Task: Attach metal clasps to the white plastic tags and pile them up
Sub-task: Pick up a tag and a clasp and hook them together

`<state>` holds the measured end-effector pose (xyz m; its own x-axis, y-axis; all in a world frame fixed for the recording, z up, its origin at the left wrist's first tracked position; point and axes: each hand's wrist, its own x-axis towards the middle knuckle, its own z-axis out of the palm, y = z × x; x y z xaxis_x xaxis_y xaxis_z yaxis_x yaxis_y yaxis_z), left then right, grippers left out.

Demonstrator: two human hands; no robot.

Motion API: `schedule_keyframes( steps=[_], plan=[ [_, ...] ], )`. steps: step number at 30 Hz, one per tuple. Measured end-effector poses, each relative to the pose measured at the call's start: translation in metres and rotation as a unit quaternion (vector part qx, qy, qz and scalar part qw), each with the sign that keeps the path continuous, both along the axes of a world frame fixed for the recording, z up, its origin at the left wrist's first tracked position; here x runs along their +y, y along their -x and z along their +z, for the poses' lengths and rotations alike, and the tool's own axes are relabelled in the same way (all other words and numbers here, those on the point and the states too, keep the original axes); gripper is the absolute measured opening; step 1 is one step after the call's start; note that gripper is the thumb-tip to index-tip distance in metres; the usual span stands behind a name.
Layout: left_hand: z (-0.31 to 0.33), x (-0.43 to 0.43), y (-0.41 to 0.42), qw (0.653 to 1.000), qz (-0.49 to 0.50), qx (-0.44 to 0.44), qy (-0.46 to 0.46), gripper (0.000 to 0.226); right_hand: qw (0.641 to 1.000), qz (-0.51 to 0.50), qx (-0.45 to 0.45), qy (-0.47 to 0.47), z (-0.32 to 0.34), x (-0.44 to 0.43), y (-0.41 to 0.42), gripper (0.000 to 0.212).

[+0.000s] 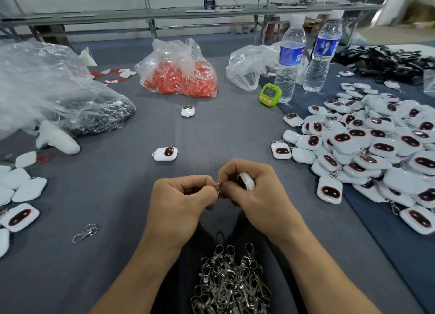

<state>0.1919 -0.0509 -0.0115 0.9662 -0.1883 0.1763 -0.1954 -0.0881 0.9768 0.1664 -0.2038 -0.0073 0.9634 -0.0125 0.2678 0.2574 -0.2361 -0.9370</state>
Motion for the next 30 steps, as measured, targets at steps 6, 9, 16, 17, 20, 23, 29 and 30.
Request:
schedule_keyframes(
  steps=[6, 9, 16, 17, 20, 23, 29, 30],
  plan=[
    [0.003, 0.002, -0.002, 1.0, -0.018, 0.001, 0.002, 0.01, 0.998, -0.029, -0.04, 0.045, 0.001, 0.001, 0.003, 0.024],
    [0.002, 0.001, 0.0, 0.999, 0.032, 0.008, -0.01, 0.009, 0.995, -0.085, -0.001, 0.046, -0.004, 0.006, 0.001, 0.023],
    [-0.008, 0.01, 0.005, 0.865, 0.171, -0.225, -0.415, 0.011, 0.939, -0.153, 0.175, -0.252, 0.0, 0.0, -0.007, 0.018],
    [-0.01, 0.007, 0.005, 0.867, 0.133, -0.218, -0.428, 0.011, 0.933, -0.139, 0.179, -0.281, 0.001, -0.002, -0.007, 0.02],
    [-0.013, 0.005, 0.0, 0.896, 0.047, -0.178, -0.403, 0.009, 0.933, -0.101, 0.181, -0.293, -0.002, -0.005, -0.006, 0.027],
    [-0.012, 0.006, -0.003, 0.912, 0.033, -0.163, -0.376, 0.009, 0.954, -0.109, 0.158, -0.229, -0.006, -0.007, -0.005, 0.026],
    [-0.013, 0.008, -0.003, 0.911, 0.016, -0.18, -0.371, 0.007, 0.981, -0.165, 0.098, 0.007, -0.015, -0.005, -0.006, 0.022],
    [-0.013, 0.008, -0.003, 0.911, 0.012, -0.181, -0.371, 0.006, 0.979, -0.174, 0.099, 0.032, -0.016, -0.004, -0.006, 0.021]
  ],
)
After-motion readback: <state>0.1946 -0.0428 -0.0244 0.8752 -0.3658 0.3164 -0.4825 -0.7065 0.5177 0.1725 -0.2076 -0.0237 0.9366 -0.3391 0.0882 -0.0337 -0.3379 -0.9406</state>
